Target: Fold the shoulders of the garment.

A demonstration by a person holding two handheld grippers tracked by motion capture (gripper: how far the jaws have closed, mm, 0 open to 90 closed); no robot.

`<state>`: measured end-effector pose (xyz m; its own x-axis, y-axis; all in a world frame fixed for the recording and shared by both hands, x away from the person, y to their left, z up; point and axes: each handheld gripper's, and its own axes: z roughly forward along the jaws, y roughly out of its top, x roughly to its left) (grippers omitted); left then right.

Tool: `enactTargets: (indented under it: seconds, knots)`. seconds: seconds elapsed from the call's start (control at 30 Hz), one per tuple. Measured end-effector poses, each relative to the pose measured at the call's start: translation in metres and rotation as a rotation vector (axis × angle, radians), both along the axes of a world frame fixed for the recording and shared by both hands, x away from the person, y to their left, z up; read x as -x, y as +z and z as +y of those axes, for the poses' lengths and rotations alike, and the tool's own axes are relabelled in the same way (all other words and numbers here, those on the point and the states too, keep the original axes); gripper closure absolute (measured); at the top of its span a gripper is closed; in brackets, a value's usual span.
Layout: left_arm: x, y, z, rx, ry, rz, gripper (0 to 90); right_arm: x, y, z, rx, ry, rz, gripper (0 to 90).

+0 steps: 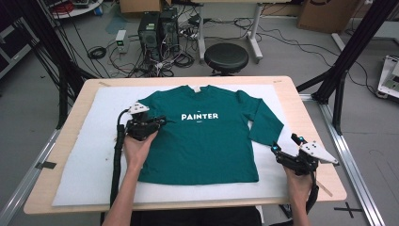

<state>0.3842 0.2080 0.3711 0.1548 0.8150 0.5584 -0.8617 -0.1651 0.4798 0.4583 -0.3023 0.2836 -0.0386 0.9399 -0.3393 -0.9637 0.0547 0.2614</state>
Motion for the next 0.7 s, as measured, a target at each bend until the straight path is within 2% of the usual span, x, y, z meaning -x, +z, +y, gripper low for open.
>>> enactTargets:
  seconds: [0.2, 0.4, 0.63, 0.7]
  knots:
    - [-0.005, 0.005, -0.021, -0.035, -0.019, 0.021, 85.9, 0.000, 0.000, 0.000, 0.000, 0.000, 0.003, 18.7]
    - [-0.013, 0.009, -0.047, -0.079, 0.002, 0.053, 85.9, 0.000, 0.000, 0.000, -0.001, -0.001, 0.005, 18.7]
    - [-0.021, 0.014, -0.076, -0.123, -0.023, 0.056, 85.9, 0.000, 0.000, 0.001, -0.002, -0.005, 0.008, 18.7]
    - [-0.022, 0.014, -0.079, -0.130, -0.025, 0.058, 85.9, 0.000, 0.000, 0.001, -0.002, -0.005, 0.008, 18.7]
